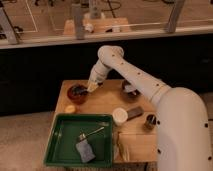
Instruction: Wipe red bowl with brush
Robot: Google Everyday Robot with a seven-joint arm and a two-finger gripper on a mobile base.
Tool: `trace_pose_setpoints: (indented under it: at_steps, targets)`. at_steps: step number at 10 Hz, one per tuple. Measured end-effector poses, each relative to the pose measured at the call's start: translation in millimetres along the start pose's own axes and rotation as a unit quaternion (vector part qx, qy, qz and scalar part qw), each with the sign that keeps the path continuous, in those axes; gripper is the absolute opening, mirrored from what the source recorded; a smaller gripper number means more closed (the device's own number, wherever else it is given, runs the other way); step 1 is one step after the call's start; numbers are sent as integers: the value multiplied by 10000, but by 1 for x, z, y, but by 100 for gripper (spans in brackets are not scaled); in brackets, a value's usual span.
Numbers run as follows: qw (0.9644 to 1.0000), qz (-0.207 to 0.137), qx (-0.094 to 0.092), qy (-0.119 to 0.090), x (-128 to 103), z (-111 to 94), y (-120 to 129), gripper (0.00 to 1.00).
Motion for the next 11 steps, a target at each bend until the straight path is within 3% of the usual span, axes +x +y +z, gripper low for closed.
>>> trace_pose_setpoints:
  at_steps: [3, 11]
  targets:
    - [9999, 136, -22, 35, 8, 2, -6, 0]
    - [9997, 96, -77, 198, -2, 13, -15, 0]
